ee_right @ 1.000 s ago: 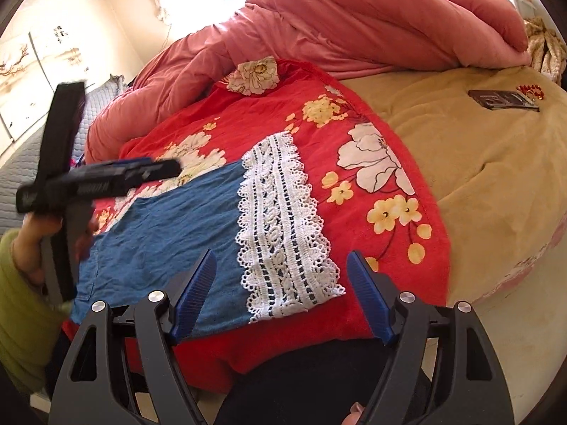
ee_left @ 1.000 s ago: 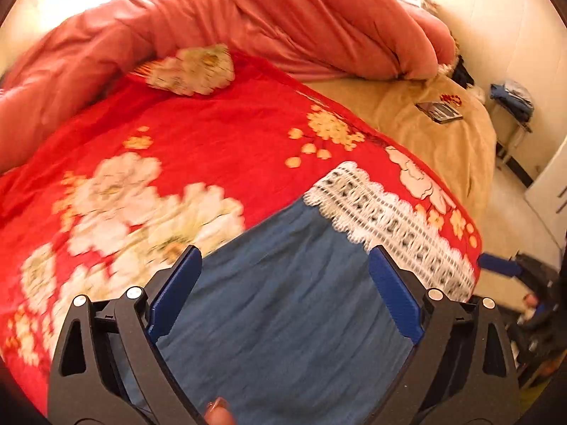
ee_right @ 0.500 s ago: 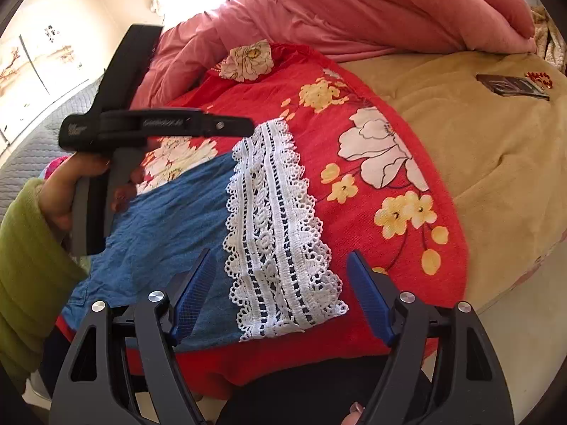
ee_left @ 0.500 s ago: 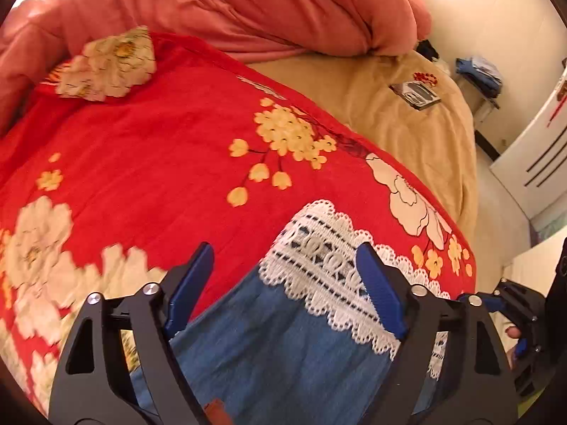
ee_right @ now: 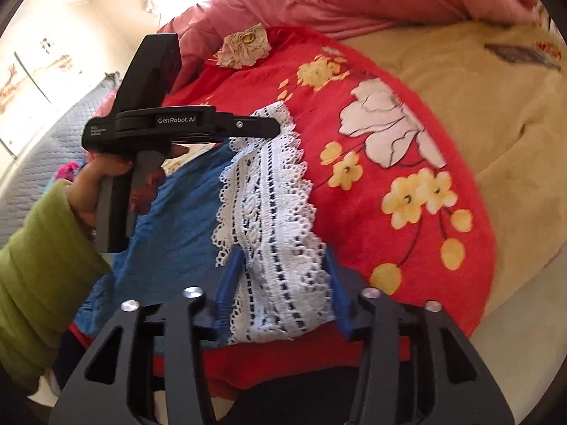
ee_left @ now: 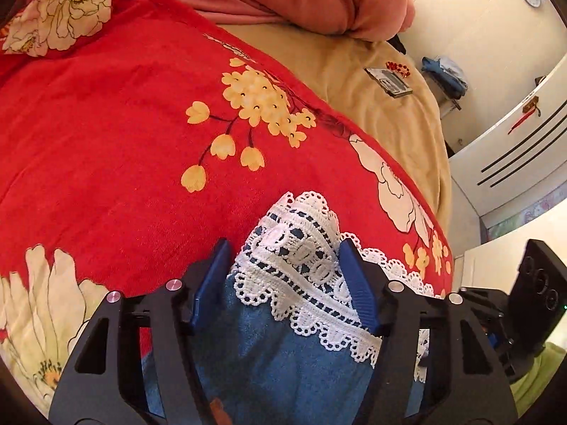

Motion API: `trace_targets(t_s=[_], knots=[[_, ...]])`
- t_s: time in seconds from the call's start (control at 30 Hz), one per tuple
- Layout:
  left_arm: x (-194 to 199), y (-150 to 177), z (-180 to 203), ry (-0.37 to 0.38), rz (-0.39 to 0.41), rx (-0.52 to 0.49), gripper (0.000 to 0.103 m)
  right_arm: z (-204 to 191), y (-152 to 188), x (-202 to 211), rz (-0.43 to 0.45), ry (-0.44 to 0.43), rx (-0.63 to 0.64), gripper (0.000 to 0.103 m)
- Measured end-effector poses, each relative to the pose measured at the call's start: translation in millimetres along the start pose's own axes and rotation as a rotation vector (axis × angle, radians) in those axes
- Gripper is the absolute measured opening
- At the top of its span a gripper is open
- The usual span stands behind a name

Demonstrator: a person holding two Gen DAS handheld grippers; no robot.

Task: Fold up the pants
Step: 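Grasp the lace trim with the right gripper while the left gripper grasps the lace leg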

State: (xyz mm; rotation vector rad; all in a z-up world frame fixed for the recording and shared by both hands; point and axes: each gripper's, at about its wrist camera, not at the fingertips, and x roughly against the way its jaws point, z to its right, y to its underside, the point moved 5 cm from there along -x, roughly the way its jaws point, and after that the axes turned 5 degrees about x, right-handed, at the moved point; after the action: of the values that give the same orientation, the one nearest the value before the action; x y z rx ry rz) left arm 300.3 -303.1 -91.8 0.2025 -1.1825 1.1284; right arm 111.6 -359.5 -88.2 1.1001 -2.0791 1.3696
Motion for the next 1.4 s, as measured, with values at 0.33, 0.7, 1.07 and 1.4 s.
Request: trace_targets(t_s=[0.33,0.7,1.07,1.4], knots=[[0.3,0.9,8.7,-0.027,0.030,0.028,0.030,-13.8,-2.1,-1.5,0.003,-0.017,0.071,0.023],[72.5,14.1,20.6,0.079,0.176,0.042,0.015,-69.1,-11.7,35.2,0.117,-0.039,0.197,0.022],[190.2,67.6,-12.1,0.117,0.364,0.092,0.015,-172.7,-14.4,49.9,0.163,-0.141,0.400,0.022],[212.8,121.0,-90.3,0.059,0.390,0.333,0.025,-236.9,17.4,-26.3,0.028,-0.130,0.547,0.022]])
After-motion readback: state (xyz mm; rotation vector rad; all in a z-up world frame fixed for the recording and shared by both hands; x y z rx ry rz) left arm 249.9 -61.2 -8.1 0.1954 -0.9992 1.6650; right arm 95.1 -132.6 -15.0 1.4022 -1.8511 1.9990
